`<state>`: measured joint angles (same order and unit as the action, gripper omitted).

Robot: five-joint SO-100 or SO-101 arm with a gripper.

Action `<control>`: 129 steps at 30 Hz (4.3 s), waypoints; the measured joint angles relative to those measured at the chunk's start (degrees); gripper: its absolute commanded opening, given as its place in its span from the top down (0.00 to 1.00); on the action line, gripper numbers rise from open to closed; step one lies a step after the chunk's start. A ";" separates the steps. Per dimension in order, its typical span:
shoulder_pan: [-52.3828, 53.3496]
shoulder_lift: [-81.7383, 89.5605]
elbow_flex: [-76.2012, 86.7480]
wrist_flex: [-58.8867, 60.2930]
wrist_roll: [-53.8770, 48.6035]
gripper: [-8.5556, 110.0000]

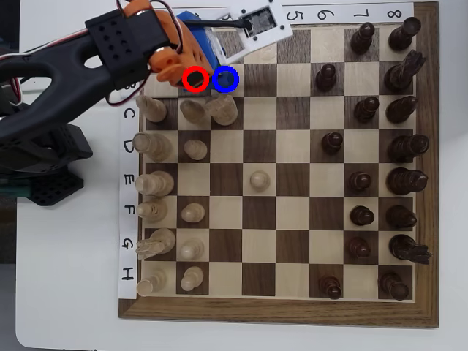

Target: Move the piece to destination

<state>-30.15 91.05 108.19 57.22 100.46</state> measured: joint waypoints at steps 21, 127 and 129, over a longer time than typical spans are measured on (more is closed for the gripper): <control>-0.09 -0.09 -2.55 4.48 0.00 0.80; 124.01 99.49 64.95 -5.80 -104.24 0.90; 123.75 100.46 66.80 -4.13 -104.24 0.91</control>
<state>93.60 191.51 174.99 53.09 -3.78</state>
